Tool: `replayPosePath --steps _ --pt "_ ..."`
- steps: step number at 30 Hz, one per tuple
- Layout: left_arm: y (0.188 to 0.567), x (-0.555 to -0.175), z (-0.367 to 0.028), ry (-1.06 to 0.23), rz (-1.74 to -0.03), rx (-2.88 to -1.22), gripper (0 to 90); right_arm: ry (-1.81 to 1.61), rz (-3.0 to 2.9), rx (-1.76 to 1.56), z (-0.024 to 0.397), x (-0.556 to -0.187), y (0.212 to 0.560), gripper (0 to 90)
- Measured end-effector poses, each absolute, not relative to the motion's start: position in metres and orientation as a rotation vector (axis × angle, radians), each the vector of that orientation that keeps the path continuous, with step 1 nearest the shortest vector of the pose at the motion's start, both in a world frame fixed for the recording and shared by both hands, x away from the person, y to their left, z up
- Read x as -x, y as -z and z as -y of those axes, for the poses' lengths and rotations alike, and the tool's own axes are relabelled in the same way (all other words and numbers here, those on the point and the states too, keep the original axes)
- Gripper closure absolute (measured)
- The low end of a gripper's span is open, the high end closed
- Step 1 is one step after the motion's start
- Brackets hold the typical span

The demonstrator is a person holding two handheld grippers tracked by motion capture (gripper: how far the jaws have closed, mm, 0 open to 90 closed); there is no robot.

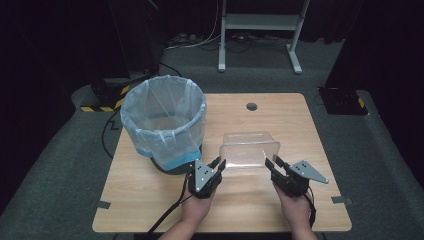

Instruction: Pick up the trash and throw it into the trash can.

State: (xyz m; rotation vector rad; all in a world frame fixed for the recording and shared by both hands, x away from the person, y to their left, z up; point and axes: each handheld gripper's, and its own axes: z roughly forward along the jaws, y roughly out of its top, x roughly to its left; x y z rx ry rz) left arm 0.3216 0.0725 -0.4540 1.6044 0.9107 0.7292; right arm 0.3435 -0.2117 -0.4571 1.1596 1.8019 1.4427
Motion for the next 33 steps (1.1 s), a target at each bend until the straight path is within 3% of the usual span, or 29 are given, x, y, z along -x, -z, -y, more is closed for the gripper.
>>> replayPosePath --steps 22,33 --pt "0.352 -0.333 -0.08 -0.829 -0.735 -1.458 77.7 -1.518 -1.617 -0.987 0.208 -0.345 0.355 64.5" --pt "0.324 -0.34 -0.099 -0.824 -0.722 -1.427 78.0 -1.547 -1.594 -0.943 0.196 -0.352 0.322 65.3"
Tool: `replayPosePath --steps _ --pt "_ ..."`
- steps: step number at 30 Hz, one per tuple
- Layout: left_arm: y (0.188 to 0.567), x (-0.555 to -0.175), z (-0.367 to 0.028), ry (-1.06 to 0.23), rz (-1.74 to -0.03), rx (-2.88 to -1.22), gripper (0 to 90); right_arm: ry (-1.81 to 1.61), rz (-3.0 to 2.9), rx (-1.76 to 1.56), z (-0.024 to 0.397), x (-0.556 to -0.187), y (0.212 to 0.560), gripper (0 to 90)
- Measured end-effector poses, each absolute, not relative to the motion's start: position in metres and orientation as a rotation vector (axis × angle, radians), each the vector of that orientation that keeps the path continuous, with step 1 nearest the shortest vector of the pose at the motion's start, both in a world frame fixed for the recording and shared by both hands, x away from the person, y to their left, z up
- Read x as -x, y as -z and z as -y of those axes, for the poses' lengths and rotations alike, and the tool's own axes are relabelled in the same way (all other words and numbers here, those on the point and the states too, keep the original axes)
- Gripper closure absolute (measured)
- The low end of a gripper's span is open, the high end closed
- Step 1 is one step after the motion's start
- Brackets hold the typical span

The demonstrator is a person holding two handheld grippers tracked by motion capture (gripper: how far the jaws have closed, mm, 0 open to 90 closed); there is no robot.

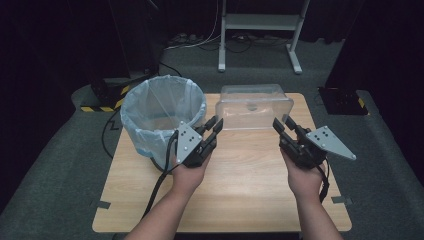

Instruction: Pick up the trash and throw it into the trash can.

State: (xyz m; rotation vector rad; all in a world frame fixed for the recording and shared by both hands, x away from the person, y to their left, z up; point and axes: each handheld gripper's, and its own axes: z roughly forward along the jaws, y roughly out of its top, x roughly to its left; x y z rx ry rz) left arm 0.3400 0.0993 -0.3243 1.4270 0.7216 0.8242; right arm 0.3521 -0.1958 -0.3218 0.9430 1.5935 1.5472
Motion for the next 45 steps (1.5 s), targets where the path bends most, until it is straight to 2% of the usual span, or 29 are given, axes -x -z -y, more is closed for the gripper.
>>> replayPosePath --steps 19,35,42,43,44,45 --pt "0.296 -0.326 -0.201 -0.94 -0.846 -1.354 78.3 -1.644 -1.702 -0.802 0.091 -0.384 0.284 65.4" --pt "0.301 -0.334 -0.27 -0.994 -0.958 -1.321 78.2 -1.634 -1.828 -0.754 0.01 -0.413 0.283 65.7" --pt "0.305 -0.351 -0.276 -0.979 -0.97 -1.35 77.9 -1.606 -1.852 -0.78 -0.002 -0.43 0.289 63.9" --pt "0.305 -0.351 -0.276 -0.979 -0.97 -1.35 76.6 -1.59 -1.862 -0.786 -0.003 -0.434 0.289 62.6" --pt "0.305 -0.362 -0.28 -0.924 -1.001 -1.385 71.9 -1.57 -1.867 -0.795 -0.003 -0.438 0.289 57.1" --pt "0.305 -0.362 -0.28 -0.924 -1.001 -1.385 60.2 -1.559 -1.871 -0.807 -0.002 -0.44 0.289 48.5"
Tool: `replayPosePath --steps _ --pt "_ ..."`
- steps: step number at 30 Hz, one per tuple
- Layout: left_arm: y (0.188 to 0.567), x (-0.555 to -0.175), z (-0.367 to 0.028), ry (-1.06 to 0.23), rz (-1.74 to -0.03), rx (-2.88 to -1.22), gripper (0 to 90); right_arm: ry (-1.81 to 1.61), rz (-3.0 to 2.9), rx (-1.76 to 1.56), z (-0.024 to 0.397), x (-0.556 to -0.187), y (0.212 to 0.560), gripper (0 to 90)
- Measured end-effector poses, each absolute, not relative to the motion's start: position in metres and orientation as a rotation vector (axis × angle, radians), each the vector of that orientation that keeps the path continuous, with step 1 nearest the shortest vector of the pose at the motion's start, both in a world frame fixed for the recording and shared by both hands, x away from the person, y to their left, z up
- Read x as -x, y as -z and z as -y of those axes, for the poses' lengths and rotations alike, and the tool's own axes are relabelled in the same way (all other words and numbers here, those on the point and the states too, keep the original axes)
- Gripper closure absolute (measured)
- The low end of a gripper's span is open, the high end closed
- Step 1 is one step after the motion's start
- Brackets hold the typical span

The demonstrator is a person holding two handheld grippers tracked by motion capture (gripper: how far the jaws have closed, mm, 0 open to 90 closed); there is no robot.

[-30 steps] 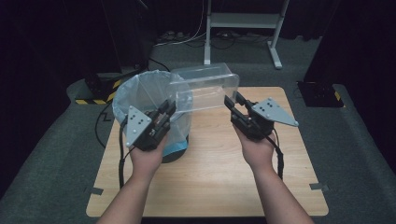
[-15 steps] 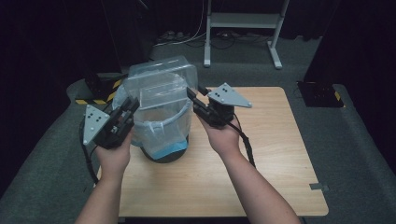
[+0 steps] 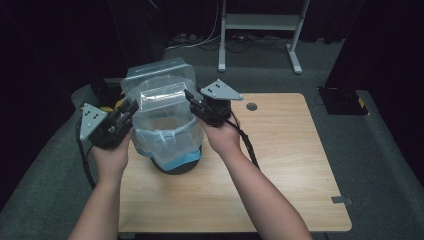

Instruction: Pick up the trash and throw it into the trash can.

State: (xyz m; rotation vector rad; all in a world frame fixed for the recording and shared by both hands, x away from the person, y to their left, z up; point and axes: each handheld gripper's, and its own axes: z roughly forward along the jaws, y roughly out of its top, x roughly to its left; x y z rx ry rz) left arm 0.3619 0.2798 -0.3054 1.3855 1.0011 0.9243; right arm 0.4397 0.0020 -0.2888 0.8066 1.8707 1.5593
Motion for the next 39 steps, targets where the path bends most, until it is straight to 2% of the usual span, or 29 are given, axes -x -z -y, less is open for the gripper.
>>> replayPosePath --steps 1,2,5,15,22,27,39 --pt "0.307 -0.364 -0.285 -0.894 -1.015 -1.365 53.0 -1.573 -1.875 -0.82 0.001 -0.44 0.288 43.5" --pt "0.307 -0.364 -0.285 -0.894 -1.015 -1.365 47.4 -1.573 -1.875 -0.82 0.001 -0.44 0.288 43.5" --pt "0.309 -0.357 -0.287 -0.927 -1.012 -1.344 42.4 -1.568 -1.869 -0.796 0.008 -0.435 0.29 41.2" --pt "0.305 -0.334 -0.265 -0.96 -0.956 -1.371 39.6 -1.555 -1.883 -0.77 0.022 -0.419 0.297 41.3" --pt "0.309 -0.328 -0.251 -0.935 -0.971 -1.384 37.5 -1.563 -1.874 -0.776 0.045 -0.398 0.306 35.9" --pt "0.316 -0.318 -0.232 -0.947 -0.96 -1.402 36.6 -1.524 -1.85 -0.815 0.077 -0.382 0.319 32.5" --pt "0.327 -0.317 -0.156 -0.844 -0.839 -1.502 37.5 -1.41 -1.826 -0.966 0.158 -0.368 0.355 28.9"
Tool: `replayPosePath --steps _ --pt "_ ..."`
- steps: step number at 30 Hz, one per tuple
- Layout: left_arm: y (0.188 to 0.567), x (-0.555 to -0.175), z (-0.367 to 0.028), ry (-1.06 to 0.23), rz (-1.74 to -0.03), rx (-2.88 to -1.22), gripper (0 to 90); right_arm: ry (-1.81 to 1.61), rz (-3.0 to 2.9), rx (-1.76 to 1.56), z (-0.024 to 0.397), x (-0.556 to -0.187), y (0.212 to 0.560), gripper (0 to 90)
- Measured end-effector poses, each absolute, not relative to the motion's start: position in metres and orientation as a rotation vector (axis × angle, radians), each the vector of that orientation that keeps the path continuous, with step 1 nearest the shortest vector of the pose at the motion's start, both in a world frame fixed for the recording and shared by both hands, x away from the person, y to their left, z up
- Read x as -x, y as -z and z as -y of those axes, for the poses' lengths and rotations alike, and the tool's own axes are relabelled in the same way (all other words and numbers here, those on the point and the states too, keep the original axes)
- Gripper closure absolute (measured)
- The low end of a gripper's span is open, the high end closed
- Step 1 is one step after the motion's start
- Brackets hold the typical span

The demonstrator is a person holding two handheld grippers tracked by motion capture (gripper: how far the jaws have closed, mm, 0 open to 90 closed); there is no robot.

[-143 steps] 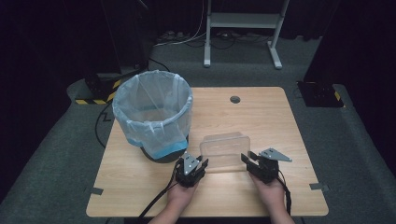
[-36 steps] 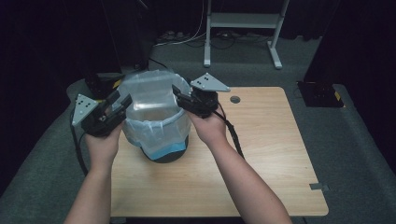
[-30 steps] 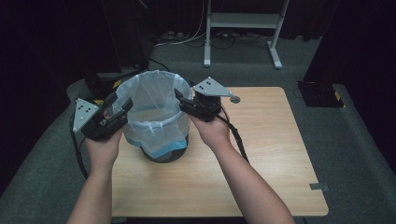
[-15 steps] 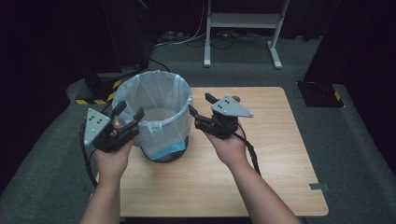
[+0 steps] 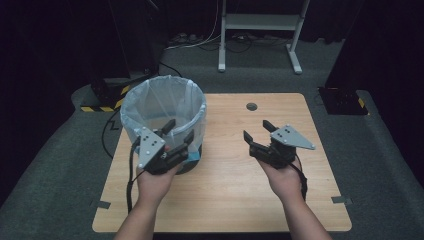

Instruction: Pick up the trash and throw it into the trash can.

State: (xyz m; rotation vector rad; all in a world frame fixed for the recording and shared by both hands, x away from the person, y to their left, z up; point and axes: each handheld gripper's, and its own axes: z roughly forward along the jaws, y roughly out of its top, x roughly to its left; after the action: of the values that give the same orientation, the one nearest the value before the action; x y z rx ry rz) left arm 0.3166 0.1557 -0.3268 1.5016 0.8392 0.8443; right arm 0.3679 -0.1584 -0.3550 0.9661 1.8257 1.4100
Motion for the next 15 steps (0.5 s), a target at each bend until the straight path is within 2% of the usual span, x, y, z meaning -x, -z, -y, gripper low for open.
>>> replayPosePath --steps 9,15 --pt "0.339 -0.324 -0.101 -0.734 -0.764 -1.583 37.9 -1.363 -1.793 -1.061 0.203 -0.364 0.379 28.6" --pt "0.364 -0.333 -0.07 -0.654 -0.755 -1.649 37.6 -1.316 -1.79 -1.124 0.226 -0.364 0.403 28.4"
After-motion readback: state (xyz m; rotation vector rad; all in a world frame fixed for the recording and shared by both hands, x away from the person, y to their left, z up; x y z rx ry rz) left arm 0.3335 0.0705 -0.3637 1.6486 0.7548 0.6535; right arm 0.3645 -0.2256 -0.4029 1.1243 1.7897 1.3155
